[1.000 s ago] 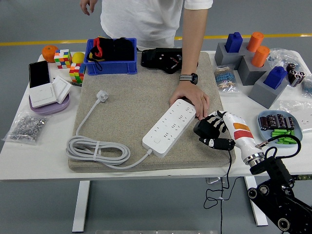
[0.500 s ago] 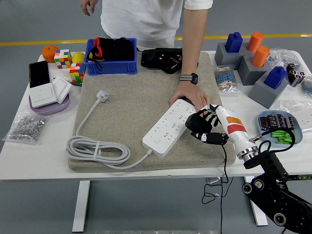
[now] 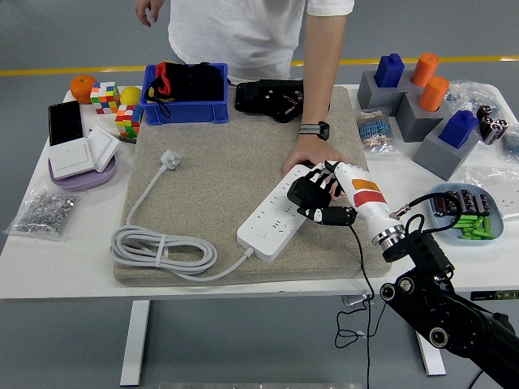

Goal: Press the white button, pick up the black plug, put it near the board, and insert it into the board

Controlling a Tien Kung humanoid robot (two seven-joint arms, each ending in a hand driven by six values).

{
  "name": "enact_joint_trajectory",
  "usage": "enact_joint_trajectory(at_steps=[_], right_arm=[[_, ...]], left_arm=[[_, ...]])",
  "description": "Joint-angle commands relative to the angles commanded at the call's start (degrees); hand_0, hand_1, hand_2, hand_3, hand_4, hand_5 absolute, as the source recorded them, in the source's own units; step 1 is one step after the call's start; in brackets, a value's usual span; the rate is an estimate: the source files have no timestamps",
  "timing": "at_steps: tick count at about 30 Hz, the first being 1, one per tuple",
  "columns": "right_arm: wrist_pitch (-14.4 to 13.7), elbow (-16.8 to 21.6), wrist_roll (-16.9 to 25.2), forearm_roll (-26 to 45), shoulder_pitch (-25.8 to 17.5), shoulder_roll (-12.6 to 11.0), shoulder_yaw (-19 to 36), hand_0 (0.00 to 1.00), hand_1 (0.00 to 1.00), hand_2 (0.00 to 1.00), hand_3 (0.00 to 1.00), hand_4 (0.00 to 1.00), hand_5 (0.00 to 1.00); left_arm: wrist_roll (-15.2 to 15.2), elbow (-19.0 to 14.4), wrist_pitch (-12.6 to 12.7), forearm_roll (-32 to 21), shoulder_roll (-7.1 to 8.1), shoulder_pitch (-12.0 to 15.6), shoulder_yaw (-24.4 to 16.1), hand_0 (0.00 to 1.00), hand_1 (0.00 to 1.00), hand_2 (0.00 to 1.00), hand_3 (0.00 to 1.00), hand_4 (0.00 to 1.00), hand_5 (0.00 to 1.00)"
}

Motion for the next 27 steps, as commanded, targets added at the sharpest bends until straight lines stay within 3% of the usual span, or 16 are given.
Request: enact_joint_trajectory(at_steps=[11, 27], right_arm=[[-0.2, -5.6, 1.6, -0.1, 3.1, 1.5, 0.1, 0.284, 0.285, 0.368, 0.528, 0.755, 0.002], [-0.2, -9.5, 2.5, -0.2, 4.4, 2.5, -1.2, 0.280, 0.282, 0.365, 0.528, 0.757, 0.002]], left_arm=[[-0.1, 0.0, 0.1, -0.3, 0.02, 0.0, 0.1, 0.685, 0.676, 0.658, 0.685, 0.561, 0.196], [-0.1, 0.0, 0.0, -0.2, 0.02, -0.1, 0.1, 0.685, 0.677, 0.658, 0.686, 0.562, 0.198]])
